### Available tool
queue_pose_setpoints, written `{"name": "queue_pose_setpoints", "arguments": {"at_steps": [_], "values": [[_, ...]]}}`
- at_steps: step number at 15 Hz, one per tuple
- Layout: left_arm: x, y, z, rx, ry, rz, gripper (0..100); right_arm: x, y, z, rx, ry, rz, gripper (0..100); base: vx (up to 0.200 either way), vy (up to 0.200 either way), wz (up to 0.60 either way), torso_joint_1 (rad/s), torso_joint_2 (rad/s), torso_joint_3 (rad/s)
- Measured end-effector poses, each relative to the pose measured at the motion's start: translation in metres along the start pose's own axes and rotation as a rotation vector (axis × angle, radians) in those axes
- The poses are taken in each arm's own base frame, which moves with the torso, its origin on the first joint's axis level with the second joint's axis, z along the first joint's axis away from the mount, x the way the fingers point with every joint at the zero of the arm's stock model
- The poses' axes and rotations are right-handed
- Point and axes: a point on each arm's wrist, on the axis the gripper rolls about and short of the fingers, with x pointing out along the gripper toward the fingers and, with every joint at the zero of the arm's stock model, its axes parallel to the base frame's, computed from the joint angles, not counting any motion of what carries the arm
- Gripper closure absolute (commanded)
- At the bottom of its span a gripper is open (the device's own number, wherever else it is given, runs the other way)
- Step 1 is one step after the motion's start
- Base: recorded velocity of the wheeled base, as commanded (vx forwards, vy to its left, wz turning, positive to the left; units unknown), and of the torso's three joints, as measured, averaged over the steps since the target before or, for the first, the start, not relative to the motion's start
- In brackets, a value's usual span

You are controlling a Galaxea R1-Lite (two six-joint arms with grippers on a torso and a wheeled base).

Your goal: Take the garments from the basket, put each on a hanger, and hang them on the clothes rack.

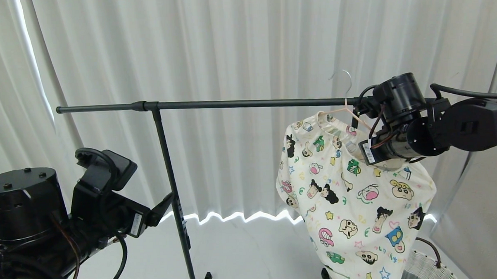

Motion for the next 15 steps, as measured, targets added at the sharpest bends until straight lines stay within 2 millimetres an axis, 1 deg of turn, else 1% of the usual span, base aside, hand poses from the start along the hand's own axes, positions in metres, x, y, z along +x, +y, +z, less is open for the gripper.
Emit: {"name": "queue_pose_setpoints", "arguments": {"at_steps": [3, 10, 15], "values": [[0.000, 0.000, 0.001, 0.001, -0.002, -0.002, 0, 0.004, -0.003, -0.001, 0.001, 0.011, -0.030, 100, 0.200, 0.000, 0.00, 0.007, 0.00, 0.001], [0.000, -0.002, 0.003, 0.002, -0.026, -0.007, 0, 0.018, 0.004, -0.006, -0.019, 0.047, -0.047, 100, 0.000, 0.000, 0.00, 0.000, 0.00, 0.000], [0.001, -0.003, 0.005, 0.002, -0.032, -0.009, 0, 0.043, 0.005, 0.002, -0.009, 0.061, -0.068, 100, 0.000, 0.000, 0.00, 0.000, 0.00, 0.000]]}}
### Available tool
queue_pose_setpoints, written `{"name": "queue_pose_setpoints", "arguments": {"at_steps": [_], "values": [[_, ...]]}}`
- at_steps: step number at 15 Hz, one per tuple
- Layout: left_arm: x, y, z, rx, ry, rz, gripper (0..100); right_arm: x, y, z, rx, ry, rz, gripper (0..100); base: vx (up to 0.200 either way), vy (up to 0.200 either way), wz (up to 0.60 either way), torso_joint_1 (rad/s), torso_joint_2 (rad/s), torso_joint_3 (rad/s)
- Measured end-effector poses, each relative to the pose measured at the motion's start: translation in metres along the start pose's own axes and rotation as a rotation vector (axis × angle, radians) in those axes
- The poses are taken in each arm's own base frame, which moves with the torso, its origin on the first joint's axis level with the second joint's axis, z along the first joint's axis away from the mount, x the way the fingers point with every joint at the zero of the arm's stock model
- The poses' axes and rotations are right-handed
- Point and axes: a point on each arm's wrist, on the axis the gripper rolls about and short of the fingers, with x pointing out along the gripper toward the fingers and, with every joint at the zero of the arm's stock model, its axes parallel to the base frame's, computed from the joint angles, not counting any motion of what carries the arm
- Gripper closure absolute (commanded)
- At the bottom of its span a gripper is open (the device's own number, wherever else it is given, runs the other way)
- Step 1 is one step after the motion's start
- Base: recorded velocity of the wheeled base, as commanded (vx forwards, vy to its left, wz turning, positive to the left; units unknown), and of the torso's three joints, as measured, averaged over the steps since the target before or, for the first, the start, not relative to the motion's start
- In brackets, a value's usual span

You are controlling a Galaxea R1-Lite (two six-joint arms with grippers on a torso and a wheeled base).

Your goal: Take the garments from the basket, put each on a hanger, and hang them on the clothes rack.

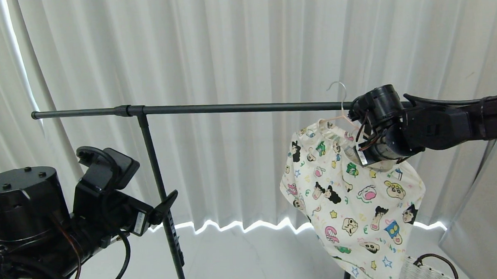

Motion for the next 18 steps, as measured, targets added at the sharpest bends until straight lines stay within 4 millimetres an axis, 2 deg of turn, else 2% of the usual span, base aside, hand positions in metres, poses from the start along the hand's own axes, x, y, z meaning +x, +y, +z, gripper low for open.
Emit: {"name": "queue_pose_setpoints", "arguments": {"at_steps": [2, 6, 18], "values": [[0.001, 0.001, 0.002, -0.005, -0.005, 0.002, 0, 0.009, 0.001, 0.000, -0.006, 0.024, -0.008, 100, 0.000, 0.000, 0.00, 0.000, 0.00, 0.000], [0.003, 0.000, 0.003, -0.008, -0.010, -0.006, 0, 0.014, 0.003, -0.002, -0.006, 0.036, -0.010, 100, 0.200, 0.000, 0.00, -0.002, 0.00, 0.005], [0.004, -0.008, 0.004, 0.002, -0.013, -0.042, 0, 0.010, 0.013, -0.015, -0.027, 0.070, -0.011, 100, 0.000, 0.000, 0.00, 0.000, 0.00, 0.000]]}}
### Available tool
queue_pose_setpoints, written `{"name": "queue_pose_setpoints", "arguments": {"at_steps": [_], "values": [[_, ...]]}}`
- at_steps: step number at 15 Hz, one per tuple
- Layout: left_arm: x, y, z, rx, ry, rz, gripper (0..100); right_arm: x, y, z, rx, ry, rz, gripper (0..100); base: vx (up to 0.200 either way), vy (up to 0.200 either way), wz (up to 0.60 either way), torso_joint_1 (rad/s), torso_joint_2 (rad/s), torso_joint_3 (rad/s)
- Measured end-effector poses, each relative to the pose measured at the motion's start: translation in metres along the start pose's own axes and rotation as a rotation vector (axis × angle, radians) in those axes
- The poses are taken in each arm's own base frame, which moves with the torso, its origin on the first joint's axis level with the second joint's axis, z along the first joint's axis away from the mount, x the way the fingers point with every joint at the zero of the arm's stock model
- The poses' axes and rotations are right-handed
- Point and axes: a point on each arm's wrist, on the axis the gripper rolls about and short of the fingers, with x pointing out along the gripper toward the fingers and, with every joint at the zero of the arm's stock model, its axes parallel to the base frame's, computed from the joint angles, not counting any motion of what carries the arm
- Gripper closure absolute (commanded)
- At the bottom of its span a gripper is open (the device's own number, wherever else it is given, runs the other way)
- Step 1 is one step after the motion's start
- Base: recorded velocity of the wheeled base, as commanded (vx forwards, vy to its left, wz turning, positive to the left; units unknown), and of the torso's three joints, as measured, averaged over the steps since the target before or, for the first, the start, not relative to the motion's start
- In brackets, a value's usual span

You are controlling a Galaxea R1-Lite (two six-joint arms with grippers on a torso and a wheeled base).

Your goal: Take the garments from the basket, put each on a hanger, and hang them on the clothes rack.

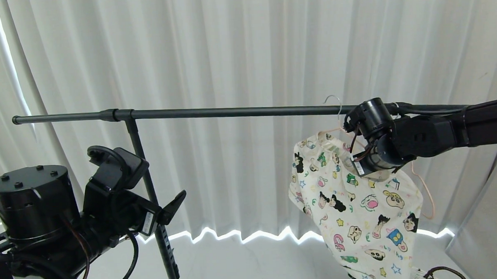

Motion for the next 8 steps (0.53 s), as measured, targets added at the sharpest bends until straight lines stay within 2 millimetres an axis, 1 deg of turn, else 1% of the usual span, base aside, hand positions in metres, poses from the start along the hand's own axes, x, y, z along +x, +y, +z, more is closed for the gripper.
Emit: {"name": "queue_pose_setpoints", "arguments": {"at_steps": [8], "values": [[0.0000, 0.0003, -0.0001, -0.001, 0.000, 0.001, 0, -0.0044, 0.0067, -0.0050, -0.038, 0.031, 0.012, 100, 0.000, 0.000, 0.00, 0.000, 0.00, 0.000]]}}
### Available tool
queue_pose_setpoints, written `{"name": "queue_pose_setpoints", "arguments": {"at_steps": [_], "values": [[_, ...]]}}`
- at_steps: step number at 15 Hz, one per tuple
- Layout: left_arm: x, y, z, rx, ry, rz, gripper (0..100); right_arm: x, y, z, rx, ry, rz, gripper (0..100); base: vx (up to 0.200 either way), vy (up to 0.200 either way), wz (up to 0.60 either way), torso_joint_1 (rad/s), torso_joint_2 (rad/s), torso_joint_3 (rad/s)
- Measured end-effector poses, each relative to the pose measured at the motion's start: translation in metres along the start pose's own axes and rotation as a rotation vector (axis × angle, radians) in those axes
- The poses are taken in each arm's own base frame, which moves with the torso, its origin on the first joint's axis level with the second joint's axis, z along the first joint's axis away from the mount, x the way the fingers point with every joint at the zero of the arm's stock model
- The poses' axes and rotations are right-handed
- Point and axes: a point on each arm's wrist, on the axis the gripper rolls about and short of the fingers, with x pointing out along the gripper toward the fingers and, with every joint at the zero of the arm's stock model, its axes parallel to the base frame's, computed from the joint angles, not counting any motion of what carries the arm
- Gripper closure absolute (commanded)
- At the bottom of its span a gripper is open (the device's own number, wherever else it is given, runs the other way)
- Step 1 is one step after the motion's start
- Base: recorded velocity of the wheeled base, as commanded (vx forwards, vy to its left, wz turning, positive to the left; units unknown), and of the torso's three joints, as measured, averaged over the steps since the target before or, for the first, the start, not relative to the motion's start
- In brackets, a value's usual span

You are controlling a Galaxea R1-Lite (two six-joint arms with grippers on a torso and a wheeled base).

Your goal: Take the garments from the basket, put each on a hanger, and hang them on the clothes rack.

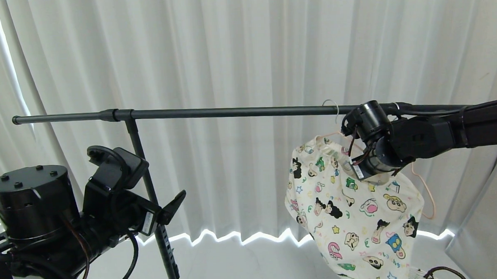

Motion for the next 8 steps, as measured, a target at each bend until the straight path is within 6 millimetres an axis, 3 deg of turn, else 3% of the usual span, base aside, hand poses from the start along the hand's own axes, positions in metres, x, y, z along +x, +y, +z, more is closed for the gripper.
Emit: {"name": "queue_pose_setpoints", "arguments": {"at_steps": [6, 7, 8], "values": [[-0.0005, 0.0002, 0.0003, 0.000, -0.002, 0.001, 0, -0.0052, 0.0074, -0.0006, -0.019, -0.004, 0.016, 100, 0.000, 0.000, 0.00, 0.000, 0.00, 0.000], [-0.0005, 0.0004, 0.0002, -0.001, -0.002, 0.002, 0, -0.0058, 0.0075, -0.0003, -0.017, -0.006, 0.016, 0, 0.000, 0.000, 0.00, 0.000, 0.00, 0.000], [-0.0005, 0.0004, 0.0002, -0.001, -0.002, 0.002, 0, -0.0066, 0.0070, 0.0000, -0.010, -0.008, 0.017, 0, 0.000, 0.000, 0.00, 0.000, 0.00, 0.000]]}}
